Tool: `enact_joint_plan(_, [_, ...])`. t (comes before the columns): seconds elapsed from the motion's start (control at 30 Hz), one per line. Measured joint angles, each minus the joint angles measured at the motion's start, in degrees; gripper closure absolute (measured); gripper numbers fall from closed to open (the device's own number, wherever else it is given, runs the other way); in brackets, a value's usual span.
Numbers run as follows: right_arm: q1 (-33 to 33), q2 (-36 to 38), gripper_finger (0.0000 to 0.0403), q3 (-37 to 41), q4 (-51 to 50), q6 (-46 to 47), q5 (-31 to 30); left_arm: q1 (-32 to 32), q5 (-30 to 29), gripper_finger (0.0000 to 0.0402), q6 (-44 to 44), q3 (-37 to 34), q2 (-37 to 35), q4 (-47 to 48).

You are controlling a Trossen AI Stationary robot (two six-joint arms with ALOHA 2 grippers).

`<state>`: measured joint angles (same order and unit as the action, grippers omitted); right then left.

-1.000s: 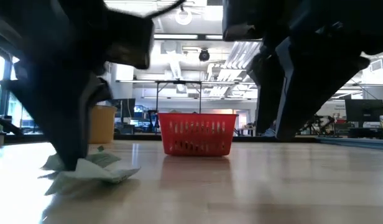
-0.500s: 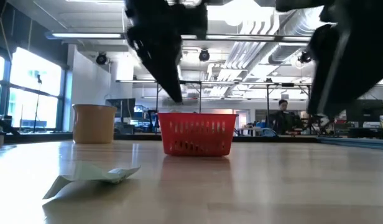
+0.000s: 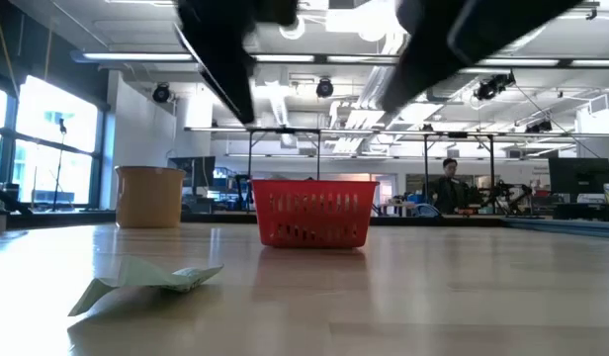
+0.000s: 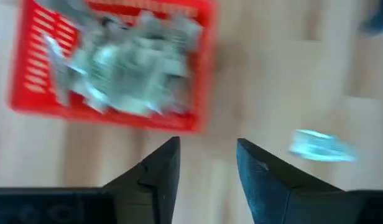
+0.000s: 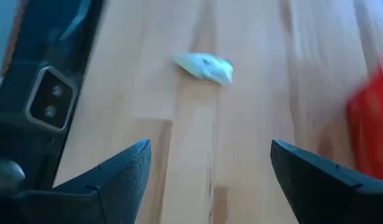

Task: Pick and place Stevia / Truvia into bins
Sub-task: Put the white stevia packet into the red basket

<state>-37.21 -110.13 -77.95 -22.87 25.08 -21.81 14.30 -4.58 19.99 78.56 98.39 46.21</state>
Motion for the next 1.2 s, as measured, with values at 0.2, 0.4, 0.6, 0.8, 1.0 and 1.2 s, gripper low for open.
enact_joint_plan(0.2, [4.21,-2.52,0.0083,0.00,9.66,-24.73,13.98,15.22,-12.83,0.0202,22.33,-2.57,-7.08,2.13])
enact_joint_plan(0.4, [9.32,-6.25,0.0083,0.00,15.50,-31.82,23.03,28.19,-26.30,0.0202,47.95,-2.62,-8.24,0.77])
enact_joint_plan(0.6, [12.82,-9.37,0.0083,0.00,21.39,-32.30,28.50,35.70,-34.40,0.0202,63.48,-2.61,-8.12,2.69])
enact_joint_plan(0.8, [13.26,-12.90,0.0083,0.02,25.48,-33.11,31.57,38.43,-37.38,0.0202,69.54,-2.60,-8.08,4.17])
enact_joint_plan(1.0, [13.20,-16.64,0.0094,-3.12,26.13,-32.77,33.21,38.21,-37.70,0.0202,70.39,-2.62,-8.04,4.96])
enact_joint_plan(1.2, [14.35,-21.31,0.0111,-14.70,6.58,-27.41,37.39,38.21,-37.82,0.0202,70.53,-2.60,-8.02,5.02])
